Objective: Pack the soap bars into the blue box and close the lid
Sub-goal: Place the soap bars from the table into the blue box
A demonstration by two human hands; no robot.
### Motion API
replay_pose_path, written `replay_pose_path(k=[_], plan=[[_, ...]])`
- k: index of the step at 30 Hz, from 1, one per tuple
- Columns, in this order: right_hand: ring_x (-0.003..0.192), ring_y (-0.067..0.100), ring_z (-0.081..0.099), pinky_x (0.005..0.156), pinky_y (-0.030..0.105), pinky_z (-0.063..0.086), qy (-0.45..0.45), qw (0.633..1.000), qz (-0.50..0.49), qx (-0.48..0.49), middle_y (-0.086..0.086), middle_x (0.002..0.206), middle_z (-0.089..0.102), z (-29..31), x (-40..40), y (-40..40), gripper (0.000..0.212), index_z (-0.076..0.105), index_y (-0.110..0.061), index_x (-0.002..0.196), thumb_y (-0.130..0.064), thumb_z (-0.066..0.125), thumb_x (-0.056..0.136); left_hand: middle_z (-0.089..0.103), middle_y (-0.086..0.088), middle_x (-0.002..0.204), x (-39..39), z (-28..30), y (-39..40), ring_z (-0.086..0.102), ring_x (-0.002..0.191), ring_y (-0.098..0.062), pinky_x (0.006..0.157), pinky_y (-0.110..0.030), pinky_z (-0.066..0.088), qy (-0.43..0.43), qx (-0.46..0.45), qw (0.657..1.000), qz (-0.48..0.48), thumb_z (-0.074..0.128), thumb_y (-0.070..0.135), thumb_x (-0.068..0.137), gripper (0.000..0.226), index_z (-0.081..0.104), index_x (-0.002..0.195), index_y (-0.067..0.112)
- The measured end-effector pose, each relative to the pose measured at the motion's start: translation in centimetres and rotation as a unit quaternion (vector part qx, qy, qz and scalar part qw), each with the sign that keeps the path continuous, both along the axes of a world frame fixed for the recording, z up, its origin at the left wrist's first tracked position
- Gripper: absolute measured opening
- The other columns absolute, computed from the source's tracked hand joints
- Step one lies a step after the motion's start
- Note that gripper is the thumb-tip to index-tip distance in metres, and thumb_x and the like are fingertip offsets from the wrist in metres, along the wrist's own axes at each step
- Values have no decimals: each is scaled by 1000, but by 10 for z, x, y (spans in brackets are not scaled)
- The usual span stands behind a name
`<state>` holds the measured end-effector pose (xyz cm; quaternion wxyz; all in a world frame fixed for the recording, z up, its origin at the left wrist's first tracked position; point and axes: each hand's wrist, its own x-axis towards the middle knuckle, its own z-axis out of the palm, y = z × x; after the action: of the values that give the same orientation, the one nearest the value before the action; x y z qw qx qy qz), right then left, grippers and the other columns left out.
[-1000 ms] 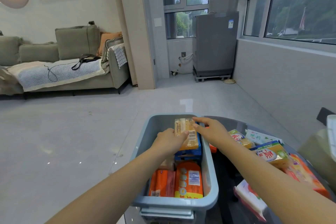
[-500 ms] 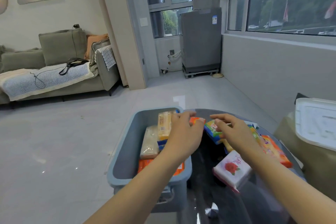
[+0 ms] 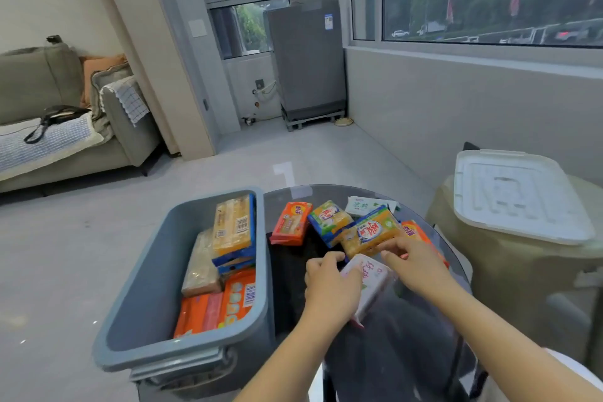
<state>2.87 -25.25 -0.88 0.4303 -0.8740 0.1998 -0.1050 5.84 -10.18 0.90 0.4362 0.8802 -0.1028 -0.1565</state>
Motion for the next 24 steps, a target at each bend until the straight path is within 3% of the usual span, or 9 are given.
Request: replay_pose_path(k=[3,5,8,10,12,14,17,20,24], plan=[[89,5,48,64,10,35,17,1000,-4,3,-6,103,60,-4,4,-1,23,64,-15,111,-18,53,91,29,0,143,5,-13,-5,35,130,-23,108,-34,32,9,24,1000,13,48,34,91,44,44,135,26],[89,5,49,74,17,37,3,1000,-19,4,-4,106,63,-5,9,-3,21,64,-16,109,-19,54,90,30,1,144,10,-20,-10,37,131,-23,109,-36,33,13,16,1000,23,48,33,92,43,45,134,27],[89,10,54,70,22,43,-33,997,-73,3,3,109,63,-8,17,-7,24,62,-14,111,-20,56,88,32,0,147,19,-29,-22,38,133,-23,110,-42,36,13,-11,999,41,49,35,93,45,43,136,26],[99,17,55,81,30,49,-39,992,-122,-6,7,117,54,-10,23,-12,33,56,-16,119,-25,58,87,32,-2,149,25,-31,-31,39,134,-23,108,-42,40,23,-42,997,61,49,34,94,51,37,142,22],[116,25,47,95,40,43,-29,988,-151,-20,10,125,45,-12,29,-17,42,50,-18,126,-29,58,87,31,-4,151,30,-33,-38,40,134,-23,106,-40,42,43,-88,991,93,49,33,95,58,27,147,18],[124,29,37,100,41,35,-9,987,-158,-26,12,130,42,-13,37,-22,46,47,-18,131,-30,56,87,32,-7,152,38,-32,-44,40,135,-25,104,-38,41,71,-136,980,129,50,34,95,65,19,149,15],[124,29,39,101,40,35,22,988,-149,-39,11,131,48,-16,50,-28,49,46,-18,134,-36,51,88,44,-9,144,54,-32,-52,53,124,-25,91,-35,48,116,-197,957,177,50,37,95,67,19,149,13],[122,30,45,98,43,44,11,990,-137,-1,10,128,56,-18,60,-28,49,47,-21,133,-38,52,88,54,-10,133,76,-30,-57,61,111,-25,70,-28,51,149,-251,927,236,48,38,96,61,26,147,13],[119,29,49,91,43,51,0,990,-140,14,10,123,60,-21,66,-31,44,50,-22,131,-35,53,89,63,-7,115,93,-32,-63,63,85,-17,55,-23,46,182,-318,889,274,50,36,95,45,48,132,11]])
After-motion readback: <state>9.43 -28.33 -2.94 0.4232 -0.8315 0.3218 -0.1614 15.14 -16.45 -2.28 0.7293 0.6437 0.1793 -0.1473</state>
